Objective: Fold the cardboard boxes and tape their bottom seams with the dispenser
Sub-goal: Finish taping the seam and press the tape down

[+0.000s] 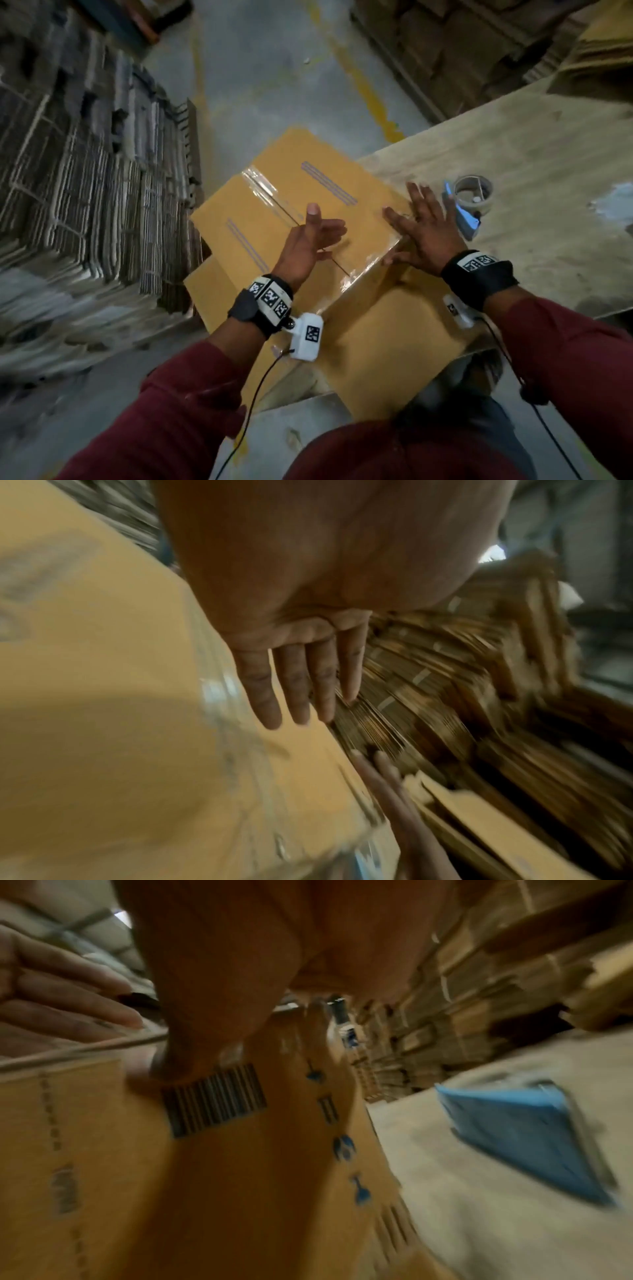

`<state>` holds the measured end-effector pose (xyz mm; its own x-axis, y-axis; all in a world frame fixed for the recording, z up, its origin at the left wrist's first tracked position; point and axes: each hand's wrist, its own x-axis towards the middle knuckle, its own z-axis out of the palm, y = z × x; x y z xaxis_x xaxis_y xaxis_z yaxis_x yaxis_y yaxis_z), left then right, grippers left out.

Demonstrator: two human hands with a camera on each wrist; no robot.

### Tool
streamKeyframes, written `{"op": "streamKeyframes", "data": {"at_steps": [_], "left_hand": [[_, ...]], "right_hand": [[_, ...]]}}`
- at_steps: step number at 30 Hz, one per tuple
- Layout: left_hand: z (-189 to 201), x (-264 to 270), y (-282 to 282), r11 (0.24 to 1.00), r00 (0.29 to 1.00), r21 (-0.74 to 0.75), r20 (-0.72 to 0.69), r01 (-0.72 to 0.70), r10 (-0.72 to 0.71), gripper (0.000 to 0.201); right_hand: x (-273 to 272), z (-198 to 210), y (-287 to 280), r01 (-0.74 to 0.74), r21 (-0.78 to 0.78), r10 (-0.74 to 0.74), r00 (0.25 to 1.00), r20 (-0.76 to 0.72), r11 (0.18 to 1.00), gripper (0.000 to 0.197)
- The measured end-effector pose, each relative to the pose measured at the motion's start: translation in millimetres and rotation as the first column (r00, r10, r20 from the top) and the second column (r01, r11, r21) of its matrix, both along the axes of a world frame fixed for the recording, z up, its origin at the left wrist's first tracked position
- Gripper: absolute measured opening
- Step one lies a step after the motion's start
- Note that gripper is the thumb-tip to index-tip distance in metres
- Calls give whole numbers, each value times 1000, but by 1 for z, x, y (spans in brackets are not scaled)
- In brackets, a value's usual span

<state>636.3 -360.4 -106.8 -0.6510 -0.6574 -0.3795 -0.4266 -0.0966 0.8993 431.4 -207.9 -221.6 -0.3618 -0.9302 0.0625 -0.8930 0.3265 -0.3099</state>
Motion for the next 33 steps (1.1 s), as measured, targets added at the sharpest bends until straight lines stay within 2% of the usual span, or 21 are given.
{"op": "streamKeyframes", "data": {"at_steps": [1, 3, 6, 8, 10, 13, 15, 17, 20, 21, 23, 24, 26, 28, 30, 33], "left_hand": [[-1, 10, -5, 995, 997, 58, -17, -75, 76, 89], [-3, 31, -12, 973, 977, 107, -28, -207, 211, 85], [-7, 54, -12, 954, 953, 23, -56, -298, 299, 66], [-12, 73, -10, 958, 956, -44, -86, -283, 279, 49], [-20, 101, -13, 940, 967, -230, -96, -253, 237, 36], [-37, 154, -22, 841, 977, -503, -33, -198, 210, 22], [-46, 183, -21, 822, 985, -557, 38, -118, 168, 14], [-55, 201, -15, 867, 984, -490, 94, -84, 148, 20], [-65, 208, -7, 934, 972, -278, 13, -224, 236, 44], [-68, 208, -6, 939, 968, -242, -5, -245, 252, 45], [-72, 209, -5, 941, 982, -288, 19, -175, 189, 31], [-74, 212, -4, 942, 992, -320, 49, -98, 120, 33], [-78, 220, -1, 935, 992, -349, 125, 62, -19, 59], [-83, 227, -1, 877, 972, -437, 199, 200, -122, 76], [-88, 230, -5, 789, 942, -530, 284, 311, -180, 84], [-94, 232, -11, 656, 906, -645, 394, 392, -155, 86]], "right_hand": [[10, 7, -4, -50, 35, 53, 994, -95, 998, 127], [39, 20, -17, -199, 103, 217, 953, -211, 975, 133], [76, 17, -33, -330, 182, 363, 912, -190, 926, 115], [85, 7, -34, -343, 208, 376, 915, -148, 916, 102], [88, 3, -33, -333, 238, 373, 916, -148, 912, 101], [83, 4, -32, -332, 256, 392, 889, -236, 908, 115], [91, 12, -32, -324, 226, 376, 892, -250, 919, 125], [112, 22, -38, -356, 162, 386, 891, -239, 921, 122], [152, 22, -52, -448, 152, 472, 856, -211, 881, 105], [160, 19, -54, -462, 172, 490, 851, -189, 870, 99], [167, 9, -54, -478, 224, 516, 842, -160, 849, 87], [167, 4, -51, -489, 238, 532, 828, -178, 839, 81], [163, -3, -45, -515, 208, 555, 790, -260, 831, 77], [164, 1, -43, -512, 153, 534, 790, -303, 845, 81], [174, 10, -45, -495, 100, 501, 812, -301, 863, 86], [196, 9, -49, -510, 135, 526, 801, -285, 850, 87]]}}
